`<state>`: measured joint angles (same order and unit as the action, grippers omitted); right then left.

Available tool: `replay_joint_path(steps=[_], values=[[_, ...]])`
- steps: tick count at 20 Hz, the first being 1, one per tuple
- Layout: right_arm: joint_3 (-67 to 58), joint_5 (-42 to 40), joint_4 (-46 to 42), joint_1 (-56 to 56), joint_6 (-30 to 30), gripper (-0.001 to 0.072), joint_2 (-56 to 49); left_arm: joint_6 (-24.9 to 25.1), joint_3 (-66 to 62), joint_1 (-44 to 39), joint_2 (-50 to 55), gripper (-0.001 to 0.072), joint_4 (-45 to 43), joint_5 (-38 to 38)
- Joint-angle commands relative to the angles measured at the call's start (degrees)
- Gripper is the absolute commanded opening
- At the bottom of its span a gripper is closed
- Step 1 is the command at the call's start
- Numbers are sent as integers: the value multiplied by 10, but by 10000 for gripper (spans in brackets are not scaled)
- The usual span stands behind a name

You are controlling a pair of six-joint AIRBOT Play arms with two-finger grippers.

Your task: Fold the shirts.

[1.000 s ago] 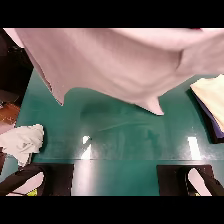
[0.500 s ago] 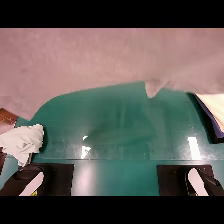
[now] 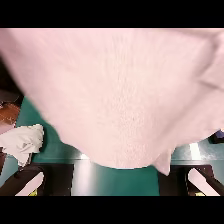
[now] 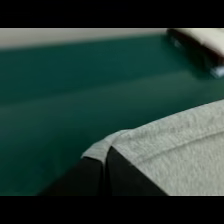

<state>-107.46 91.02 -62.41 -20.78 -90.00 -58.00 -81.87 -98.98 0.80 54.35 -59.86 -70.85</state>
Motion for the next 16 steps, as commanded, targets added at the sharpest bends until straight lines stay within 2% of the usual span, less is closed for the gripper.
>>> replay_joint_path(steps=[1, 4, 8, 10, 13, 16], values=[[103, 66, -3, 26, -20, 10, -78, -6, 112, 1, 101, 23, -15, -82], [169, 19, -3, 85, -19, 10, -156, 8, 155, 1, 215, 24, -15, -56], [193, -153, -3, 147, 6, 10, -263, 40, 156, 1, 322, 24, -12, 68], [171, -242, -3, 166, 20, 10, -309, 58, 156, 1, 339, 24, -12, 142], [116, -311, -4, 182, 20, 10, -359, 58, 156, 1, 340, 24, -10, 240], [86, -341, -41, 195, 20, 10, -379, 59, 156, 1, 340, 24, -11, 255]])
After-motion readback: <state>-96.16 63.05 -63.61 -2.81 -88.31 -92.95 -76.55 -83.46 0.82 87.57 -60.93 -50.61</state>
